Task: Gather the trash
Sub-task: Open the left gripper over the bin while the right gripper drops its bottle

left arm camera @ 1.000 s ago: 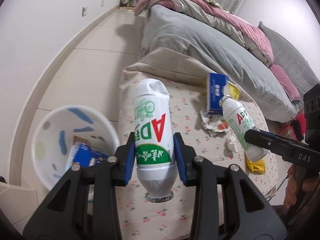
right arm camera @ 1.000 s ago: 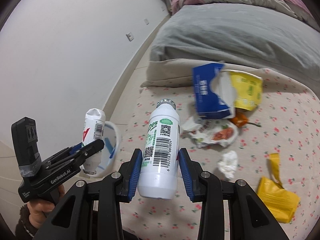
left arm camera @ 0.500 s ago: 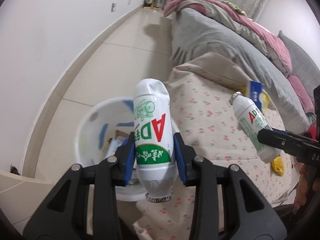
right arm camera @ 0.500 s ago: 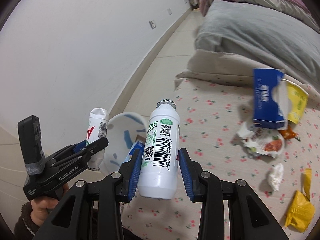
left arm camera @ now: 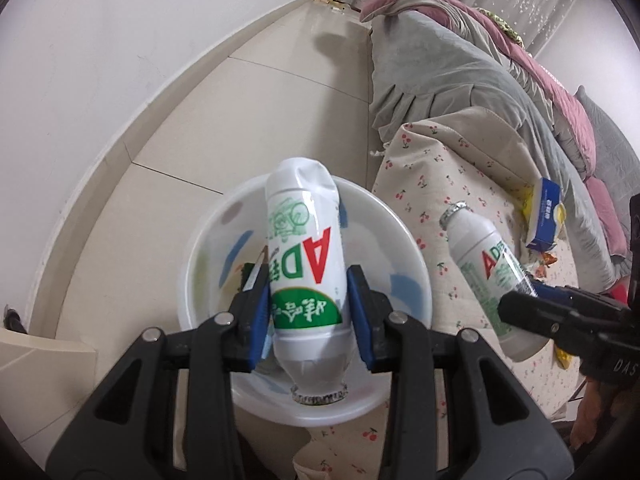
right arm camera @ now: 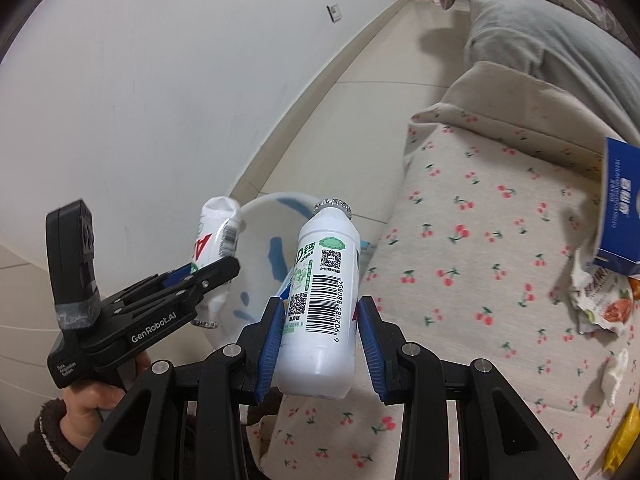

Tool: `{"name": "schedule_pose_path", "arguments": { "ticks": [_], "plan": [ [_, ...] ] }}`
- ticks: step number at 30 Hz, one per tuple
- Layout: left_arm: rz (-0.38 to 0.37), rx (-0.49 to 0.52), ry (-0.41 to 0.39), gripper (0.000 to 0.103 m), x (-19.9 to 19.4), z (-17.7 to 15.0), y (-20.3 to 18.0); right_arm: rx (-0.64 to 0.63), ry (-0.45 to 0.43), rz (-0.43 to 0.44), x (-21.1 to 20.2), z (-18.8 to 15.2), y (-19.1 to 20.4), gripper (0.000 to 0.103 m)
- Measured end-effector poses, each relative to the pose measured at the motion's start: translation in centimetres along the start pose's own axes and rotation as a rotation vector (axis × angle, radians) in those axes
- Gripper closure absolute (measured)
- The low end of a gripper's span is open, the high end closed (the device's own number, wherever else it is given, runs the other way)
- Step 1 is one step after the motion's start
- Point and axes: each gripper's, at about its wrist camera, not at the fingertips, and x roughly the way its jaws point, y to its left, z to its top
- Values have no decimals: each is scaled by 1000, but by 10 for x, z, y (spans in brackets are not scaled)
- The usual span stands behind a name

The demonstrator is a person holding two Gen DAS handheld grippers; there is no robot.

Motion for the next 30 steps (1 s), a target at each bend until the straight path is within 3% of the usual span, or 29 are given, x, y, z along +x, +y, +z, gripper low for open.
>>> {"name": "schedule_pose_path", "arguments": {
  "ticks": [2, 4, 6, 9, 17, 26, 28, 30],
  "plan": [
    [16, -4, 3, 63, 1, 2, 1, -3, 8, 0, 8, 3, 3, 64],
    [13, -15, 8, 54, 0, 2, 4, -4, 16, 1, 14, 4, 6, 64],
    [26, -25, 2, 38, -3, 2, 6, -5, 21, 5, 18, 6, 8, 64],
    [68, -22, -9, 32, -10, 2, 9, -10, 28, 10, 26, 8, 14, 64],
    [197, -44, -2, 25, -22, -1, 27, -21, 58, 9, 48, 13, 21, 64],
    [254, -29, 7, 19, -26, -4, 28, -36, 79, -1, 69, 21, 24, 64],
    [261, -23, -5, 15, -29, -3, 26, -31, 68, 12, 70, 24, 24, 60],
    [257, -24, -16, 11, -32, -3, 25, -17, 52, 16, 65, 26, 22, 39]
  ]
}}
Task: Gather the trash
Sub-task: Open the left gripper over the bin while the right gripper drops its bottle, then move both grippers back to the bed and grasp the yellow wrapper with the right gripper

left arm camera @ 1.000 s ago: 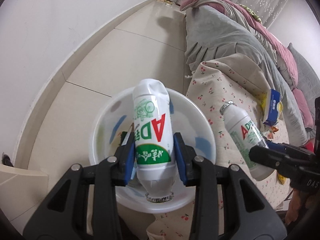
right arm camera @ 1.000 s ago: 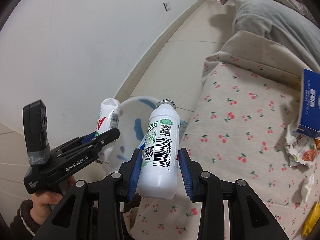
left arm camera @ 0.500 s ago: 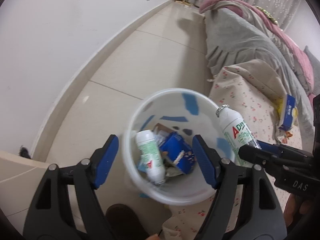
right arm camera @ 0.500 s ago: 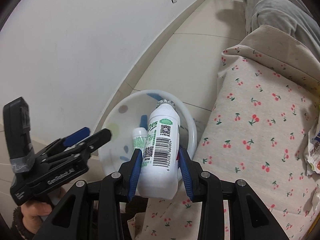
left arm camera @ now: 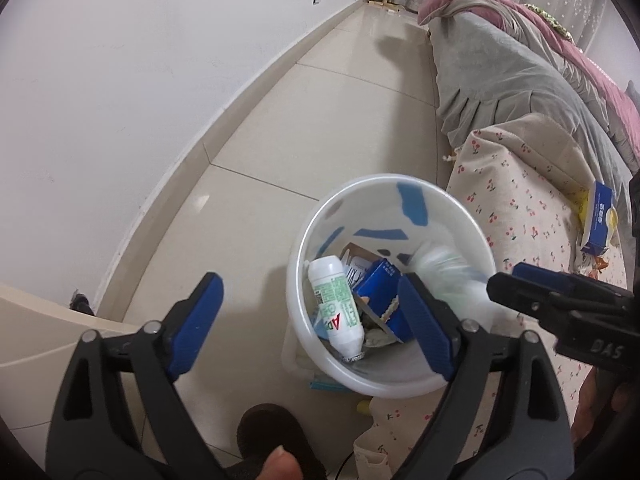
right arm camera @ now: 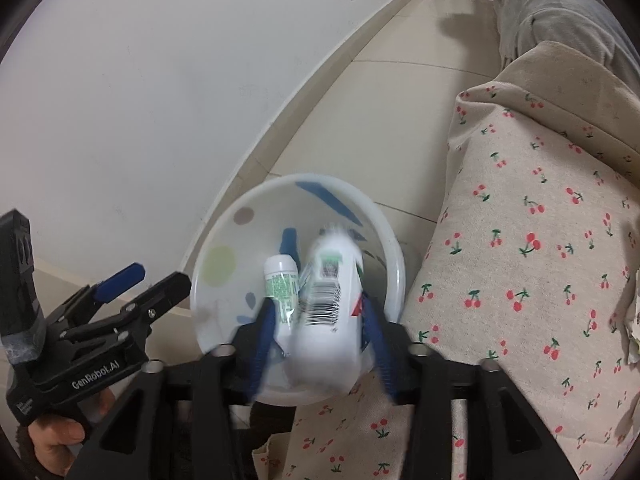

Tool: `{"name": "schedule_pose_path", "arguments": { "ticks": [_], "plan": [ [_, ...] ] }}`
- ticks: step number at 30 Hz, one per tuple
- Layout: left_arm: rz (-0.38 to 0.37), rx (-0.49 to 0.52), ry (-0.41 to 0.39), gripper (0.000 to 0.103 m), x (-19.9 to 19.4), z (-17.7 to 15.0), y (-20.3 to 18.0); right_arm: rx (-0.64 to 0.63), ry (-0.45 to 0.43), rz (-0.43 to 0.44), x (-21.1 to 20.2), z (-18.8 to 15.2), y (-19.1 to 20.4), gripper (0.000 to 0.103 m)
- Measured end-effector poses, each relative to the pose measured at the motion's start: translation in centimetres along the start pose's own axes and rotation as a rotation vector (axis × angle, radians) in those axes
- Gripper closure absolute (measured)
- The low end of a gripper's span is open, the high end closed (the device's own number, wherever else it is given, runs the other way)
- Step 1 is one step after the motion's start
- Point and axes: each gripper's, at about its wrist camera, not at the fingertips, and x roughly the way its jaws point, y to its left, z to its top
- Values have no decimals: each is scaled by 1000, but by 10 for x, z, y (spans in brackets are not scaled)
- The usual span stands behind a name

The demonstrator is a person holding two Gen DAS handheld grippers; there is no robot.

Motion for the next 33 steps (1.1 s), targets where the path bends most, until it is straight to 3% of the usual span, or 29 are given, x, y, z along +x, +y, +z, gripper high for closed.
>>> {"name": "schedule_pose_path", "arguments": {
  "ticks": [7, 14, 26, 33],
  "plan": [
    [-25, 12, -7, 8, -9, -2, -11, 5, -77, 2, -43, -5, -11, 34],
    [-57, 97, -47, 7, -27, -7, -45, 9, -152, -82, -91, -26, -31, 31],
    [-181, 257, -52, 5, -49, -23, -125, 102, -256, -209, -171, -79, -100, 17],
    [-210, 341, -52, 4, -54, -39, -161, 177, -296, -296, -204, -112, -149, 7]
  ]
}}
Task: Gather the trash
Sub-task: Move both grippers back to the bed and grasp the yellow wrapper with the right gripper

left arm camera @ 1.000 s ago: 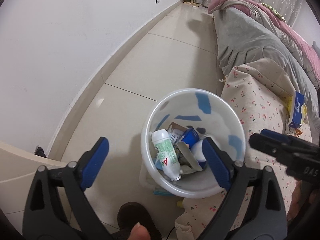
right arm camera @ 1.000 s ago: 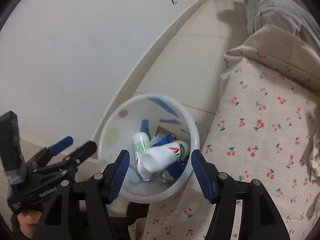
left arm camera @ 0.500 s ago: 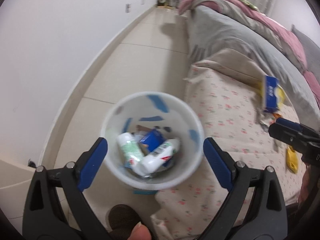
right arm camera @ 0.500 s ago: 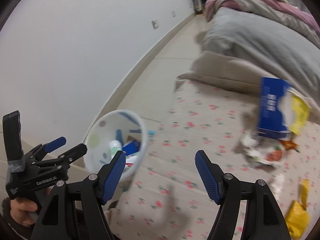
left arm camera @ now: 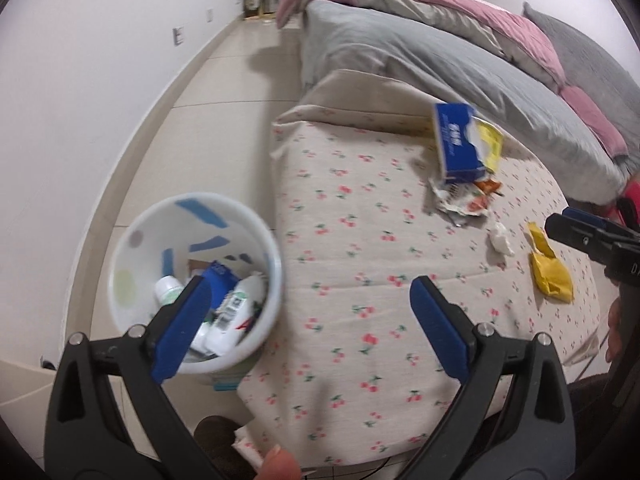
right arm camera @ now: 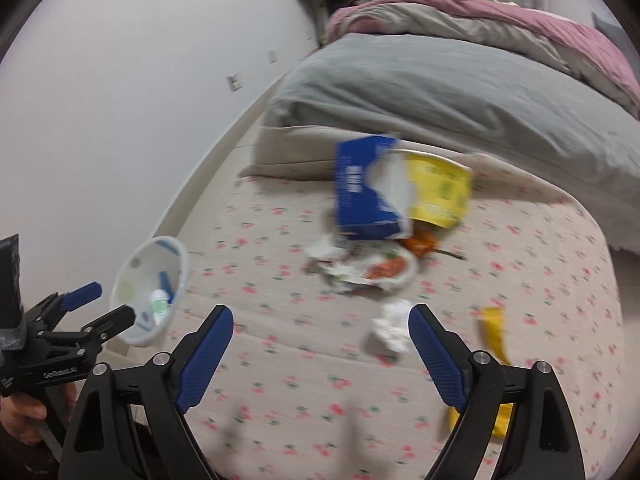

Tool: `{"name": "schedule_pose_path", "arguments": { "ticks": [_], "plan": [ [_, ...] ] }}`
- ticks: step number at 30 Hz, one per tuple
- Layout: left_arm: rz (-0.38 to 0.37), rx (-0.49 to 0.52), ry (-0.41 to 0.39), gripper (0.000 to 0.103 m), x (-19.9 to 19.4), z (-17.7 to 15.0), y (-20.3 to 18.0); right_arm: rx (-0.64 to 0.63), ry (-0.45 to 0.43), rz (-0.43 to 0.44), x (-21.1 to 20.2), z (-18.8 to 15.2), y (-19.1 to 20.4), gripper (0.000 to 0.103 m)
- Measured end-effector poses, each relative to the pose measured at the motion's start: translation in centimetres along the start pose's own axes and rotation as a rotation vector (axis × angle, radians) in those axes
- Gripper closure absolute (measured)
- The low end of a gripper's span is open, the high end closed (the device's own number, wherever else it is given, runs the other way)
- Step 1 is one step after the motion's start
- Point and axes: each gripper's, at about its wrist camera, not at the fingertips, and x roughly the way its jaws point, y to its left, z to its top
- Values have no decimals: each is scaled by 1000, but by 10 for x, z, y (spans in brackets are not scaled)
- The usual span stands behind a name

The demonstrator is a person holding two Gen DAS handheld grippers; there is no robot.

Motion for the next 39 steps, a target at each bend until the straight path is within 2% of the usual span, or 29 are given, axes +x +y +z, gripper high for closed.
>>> {"name": "schedule_pose_path", "arguments": {
  "ticks": [2, 7, 14, 18, 24, 30, 33, 39],
  "plan": [
    [-14, 16, 2, 4, 1, 0, -10, 18, 8, -6, -5, -3, -13, 0],
    [-48, 39, 18, 4, 5, 1, -30, 1, 57, -52, -14, -11, -36, 0],
    [-74, 65, 43, 4, 11, 0, -48, -36, 177, -66, -21, -24, -82, 0],
    [-82, 70, 57, 4, 15, -2, -51, -115, 249, -127, -18, -36, -98, 0],
    [-74, 70, 82, 4, 21, -6, -54, -262, 378, -187, 3, -59, -103, 0],
    [-71, 62, 97, 4, 26, -7, -54, -352, 442, -272, 26, -68, -106, 0],
    [-69, 59, 105, 4, 29, -7, -55, -368, 467, -302, 35, -69, -109, 0],
    [-65, 40, 117, 4, 35, 0, -57, -359, 505, -293, 51, -67, -114, 1]
  ]
}}
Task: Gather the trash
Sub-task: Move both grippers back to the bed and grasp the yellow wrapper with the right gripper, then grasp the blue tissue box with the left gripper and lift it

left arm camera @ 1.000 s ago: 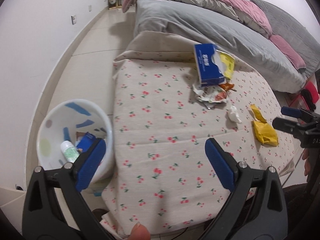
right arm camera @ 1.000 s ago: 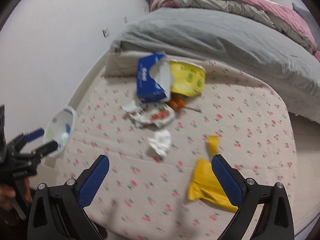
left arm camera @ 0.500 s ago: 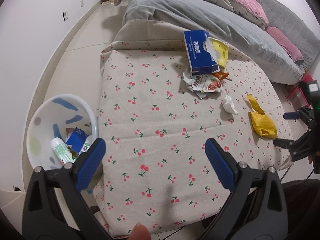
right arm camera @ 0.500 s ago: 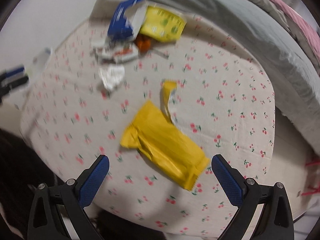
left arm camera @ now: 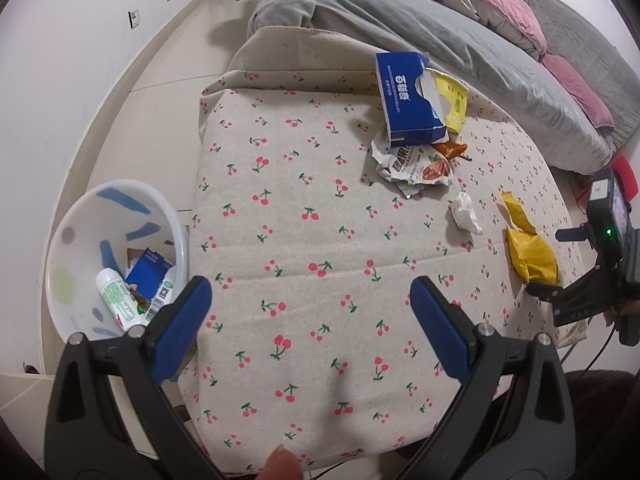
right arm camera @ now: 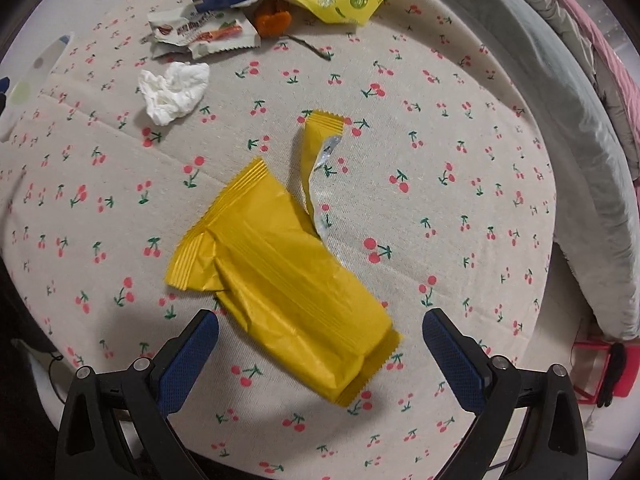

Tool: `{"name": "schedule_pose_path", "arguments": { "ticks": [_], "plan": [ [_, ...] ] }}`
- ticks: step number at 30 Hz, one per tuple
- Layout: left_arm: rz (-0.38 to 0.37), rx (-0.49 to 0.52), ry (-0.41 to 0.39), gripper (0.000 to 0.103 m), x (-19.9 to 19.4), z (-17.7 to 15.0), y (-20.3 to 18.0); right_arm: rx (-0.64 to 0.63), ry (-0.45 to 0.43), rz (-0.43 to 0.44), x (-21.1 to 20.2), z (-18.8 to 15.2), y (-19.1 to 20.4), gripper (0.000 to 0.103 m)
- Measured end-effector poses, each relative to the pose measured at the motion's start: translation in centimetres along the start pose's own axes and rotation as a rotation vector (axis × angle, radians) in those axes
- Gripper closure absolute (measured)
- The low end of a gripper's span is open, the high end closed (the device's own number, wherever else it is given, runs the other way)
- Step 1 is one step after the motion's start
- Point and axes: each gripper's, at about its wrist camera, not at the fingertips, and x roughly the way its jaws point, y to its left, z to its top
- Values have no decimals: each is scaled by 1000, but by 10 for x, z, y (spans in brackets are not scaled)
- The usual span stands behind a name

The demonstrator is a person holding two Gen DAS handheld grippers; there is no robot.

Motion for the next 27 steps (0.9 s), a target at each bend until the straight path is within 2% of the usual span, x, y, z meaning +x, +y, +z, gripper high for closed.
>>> {"name": "schedule_pose_path", "arguments": {
  "ticks": [4, 7, 9, 11, 15, 23, 27],
  "plan": [
    [1, -2, -1, 4, 1, 7, -6, 37, -1, 51, 5, 6, -7, 5],
    [3, -2, -2, 4, 3, 14, -13, 65, -11, 100, 5, 12, -13, 16],
    [1, 2, -7, 4, 4, 19, -19, 83, -27, 139, 3, 13, -15, 33],
    [3, 4, -12, 4, 5, 24, -25, 108, -36, 148, 0, 15, -17, 39],
    [3, -6, -19, 4, 10, 36, -36, 175, -50, 147, 1, 23, -37, 44],
    [23, -18, -65, 4, 27, 70, -62, 317, -120, 190, -10, 22, -69, 45],
    [-15, -46, -91, 5, 41, 85, -70, 371, -167, 206, -22, 21, -83, 45]
  ]
}}
